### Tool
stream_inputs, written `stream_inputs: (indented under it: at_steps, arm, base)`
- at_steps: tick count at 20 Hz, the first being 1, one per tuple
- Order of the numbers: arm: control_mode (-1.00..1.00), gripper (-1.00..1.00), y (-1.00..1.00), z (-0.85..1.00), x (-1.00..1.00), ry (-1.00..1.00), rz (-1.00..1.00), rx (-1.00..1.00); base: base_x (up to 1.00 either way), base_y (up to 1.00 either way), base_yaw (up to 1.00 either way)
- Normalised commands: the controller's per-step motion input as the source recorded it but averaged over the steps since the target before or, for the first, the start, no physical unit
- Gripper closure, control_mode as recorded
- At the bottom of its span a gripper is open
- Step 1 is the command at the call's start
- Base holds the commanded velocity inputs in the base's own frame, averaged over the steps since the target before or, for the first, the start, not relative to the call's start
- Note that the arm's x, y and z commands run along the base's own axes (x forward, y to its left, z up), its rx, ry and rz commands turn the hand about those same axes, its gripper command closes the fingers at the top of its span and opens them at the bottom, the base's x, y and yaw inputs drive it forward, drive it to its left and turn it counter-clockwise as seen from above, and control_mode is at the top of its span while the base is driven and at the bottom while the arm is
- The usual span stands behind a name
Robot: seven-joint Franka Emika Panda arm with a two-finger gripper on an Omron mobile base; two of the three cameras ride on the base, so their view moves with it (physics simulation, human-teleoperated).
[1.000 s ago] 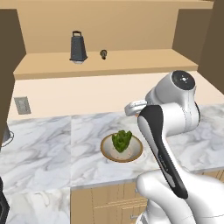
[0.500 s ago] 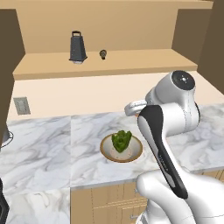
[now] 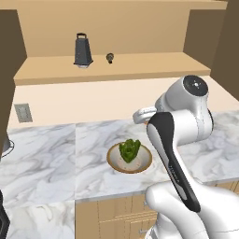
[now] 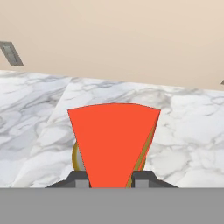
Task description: Pick the cheese from the fridge and the cheese grater from the cabinet and place them next to the salad bowl.
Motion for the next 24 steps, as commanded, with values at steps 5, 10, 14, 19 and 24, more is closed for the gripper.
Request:
stream_inputs:
  at_steps: [5, 10, 14, 19, 24]
  arm:
    - [-1.00, 1.00, 0.00, 0.00, 0.00, 0.00, 0.00, 0.00]
    - [-1.00, 1.00, -0.06, -0.05, 0.03, 0.04, 0.02, -0.02]
    - [-1.00, 1.00, -0.37, -0.10, 0.00, 0.00, 0.14, 0.00]
    - [-1.00, 1.00, -0.40, -0.12, 0.00, 0.00, 0.13, -0.09]
    - [-1.00, 1.00, -0.29, -0.25, 0.00, 0.02, 0.06, -0.18]
  base:
    - [0.00, 0.00, 0.00]
    - [0.00, 0.00, 0.00]
    - [0.00, 0.00, 0.00]
    - [0.00, 0.00, 0.00]
    - [0.00, 0.00, 0.00]
